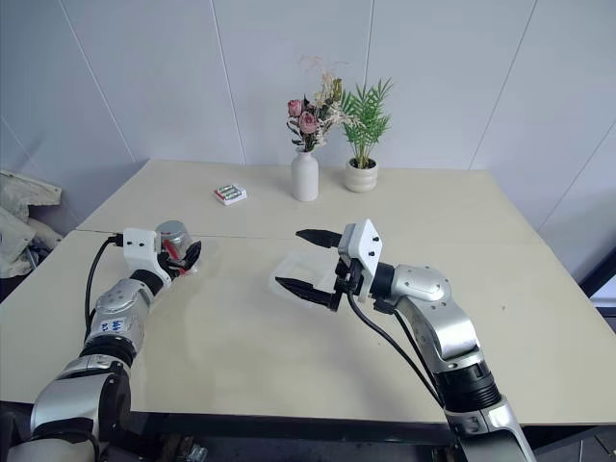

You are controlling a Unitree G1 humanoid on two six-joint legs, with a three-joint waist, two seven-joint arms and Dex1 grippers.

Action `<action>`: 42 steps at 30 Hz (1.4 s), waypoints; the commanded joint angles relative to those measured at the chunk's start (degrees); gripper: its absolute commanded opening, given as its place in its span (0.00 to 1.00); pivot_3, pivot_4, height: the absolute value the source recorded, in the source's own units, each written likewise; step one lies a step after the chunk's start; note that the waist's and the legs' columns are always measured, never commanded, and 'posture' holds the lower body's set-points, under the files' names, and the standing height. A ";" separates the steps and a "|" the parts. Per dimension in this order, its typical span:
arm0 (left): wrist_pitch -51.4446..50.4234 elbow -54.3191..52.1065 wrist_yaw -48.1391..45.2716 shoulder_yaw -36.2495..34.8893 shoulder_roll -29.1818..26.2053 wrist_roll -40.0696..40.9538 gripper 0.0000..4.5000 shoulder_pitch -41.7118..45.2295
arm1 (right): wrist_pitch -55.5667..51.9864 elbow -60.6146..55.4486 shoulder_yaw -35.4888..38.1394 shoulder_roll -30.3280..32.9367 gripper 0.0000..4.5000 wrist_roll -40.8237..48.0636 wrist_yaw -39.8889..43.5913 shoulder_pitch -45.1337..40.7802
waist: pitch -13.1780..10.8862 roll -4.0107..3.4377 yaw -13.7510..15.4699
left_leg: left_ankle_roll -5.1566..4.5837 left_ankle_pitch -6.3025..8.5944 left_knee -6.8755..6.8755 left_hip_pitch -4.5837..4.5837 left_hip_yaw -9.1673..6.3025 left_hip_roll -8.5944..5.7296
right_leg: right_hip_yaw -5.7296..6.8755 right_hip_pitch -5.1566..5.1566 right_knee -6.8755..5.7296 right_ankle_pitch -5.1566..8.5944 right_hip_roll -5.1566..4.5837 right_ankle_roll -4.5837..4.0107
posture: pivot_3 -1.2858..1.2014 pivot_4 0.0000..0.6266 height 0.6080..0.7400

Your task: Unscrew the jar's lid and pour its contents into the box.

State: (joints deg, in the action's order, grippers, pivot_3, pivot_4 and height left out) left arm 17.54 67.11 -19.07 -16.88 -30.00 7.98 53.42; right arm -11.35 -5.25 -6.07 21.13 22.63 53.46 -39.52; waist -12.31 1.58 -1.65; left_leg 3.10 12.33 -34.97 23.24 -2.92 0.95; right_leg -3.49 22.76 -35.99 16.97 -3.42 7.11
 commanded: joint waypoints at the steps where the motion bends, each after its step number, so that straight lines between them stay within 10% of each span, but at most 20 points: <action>1: 1.17 0.08 0.24 -0.13 -1.52 -0.26 0.59 0.65 | 0.54 -2.54 1.55 0.33 1.00 0.67 -0.70 -0.14 | 0.00 0.00 0.04 | 0.00 0.00 0.00 0.00 0.00 0.00 | 0.00 0.00 0.00 0.00 0.00 0.00 | 0.52 0.24 1.00; 10: 2.67 -4.22 -7.31 -1.40 -0.12 3.43 0.44 -0.34 | 0.16 -2.53 1.47 0.16 1.00 0.93 -1.32 -0.46 | 0.00 0.00 0.07 | 0.00 0.00 0.02 0.01 0.00 0.01 | 0.01 0.00 0.02 0.00 0.00 0.00 | 0.52 0.24 1.00; 24: -26.16 -55.80 -32.73 9.77 0.59 16.37 0.44 -19.62 | -12.18 -12.41 -0.03 0.94 1.00 3.72 -5.51 -2.47 | -0.01 -0.02 -0.27 | 0.02 0.01 0.06 -0.01 0.03 0.10 | -0.08 0.04 -0.04 0.03 0.04 -0.07 | 0.52 0.24 1.00; 42: -37.56 -64.00 -37.80 14.48 0.95 18.22 0.44 -19.51 | -30.03 -14.73 -6.56 -5.22 1.00 -0.64 -20.87 -5.41 | -0.01 -0.02 -0.06 | 0.01 0.01 0.13 0.04 0.00 0.08 | -0.06 0.11 0.05 0.09 -0.01 -0.19 | 0.52 0.24 1.00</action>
State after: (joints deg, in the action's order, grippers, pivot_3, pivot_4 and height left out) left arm -20.47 5.08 -56.17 -2.13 -28.98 25.36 32.82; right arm -41.15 -18.91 -13.06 16.62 22.59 34.31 -44.52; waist -12.32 1.56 -1.70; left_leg 3.11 12.34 -34.83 23.28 -2.92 1.03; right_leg -3.55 22.87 -35.93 17.07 -3.43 6.91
